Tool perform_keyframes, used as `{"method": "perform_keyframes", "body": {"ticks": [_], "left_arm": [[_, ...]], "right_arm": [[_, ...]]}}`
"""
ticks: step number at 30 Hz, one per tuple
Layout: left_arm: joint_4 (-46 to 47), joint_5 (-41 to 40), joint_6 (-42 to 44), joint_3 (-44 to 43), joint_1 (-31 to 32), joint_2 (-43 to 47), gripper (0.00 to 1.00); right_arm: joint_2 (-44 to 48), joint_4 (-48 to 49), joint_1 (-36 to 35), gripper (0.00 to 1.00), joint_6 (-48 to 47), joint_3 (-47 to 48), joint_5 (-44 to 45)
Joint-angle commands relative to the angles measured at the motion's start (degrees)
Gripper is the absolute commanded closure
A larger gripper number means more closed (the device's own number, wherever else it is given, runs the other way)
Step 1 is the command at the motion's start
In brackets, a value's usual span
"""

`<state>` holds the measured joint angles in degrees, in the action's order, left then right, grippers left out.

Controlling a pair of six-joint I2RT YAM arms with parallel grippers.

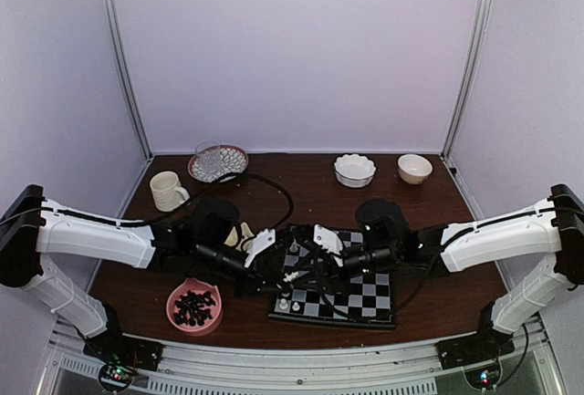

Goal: Set up the chess pieces on the board
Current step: Pass from the right arm to the left, then pass from the left arm to the right

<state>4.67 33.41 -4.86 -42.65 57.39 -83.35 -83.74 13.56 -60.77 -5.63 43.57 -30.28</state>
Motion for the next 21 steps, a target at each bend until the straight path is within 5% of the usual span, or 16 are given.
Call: {"method": "perform_keyframes", "body": {"ticks": [1, 12, 21], "left_arm": [[1.6, 1.7, 0.1, -1.6, -0.1, -0.9, 0.95], [1.5, 1.9, -0.1, -2.1, 0.0, -1.7, 0.95], [1.5, 1.9, -0.2, -2.1, 0.2, -1.7, 0.94]], "right_arm": [[-0.7, 0.8, -0.3, 0.61, 1.0, 1.2, -1.3], [-1.6, 1.8, -0.4, 0.66, 2.1, 1.5, -2.7], [-1.8, 2.1, -0.4, 0.81, 2.5, 1.6, -2.9]]}}
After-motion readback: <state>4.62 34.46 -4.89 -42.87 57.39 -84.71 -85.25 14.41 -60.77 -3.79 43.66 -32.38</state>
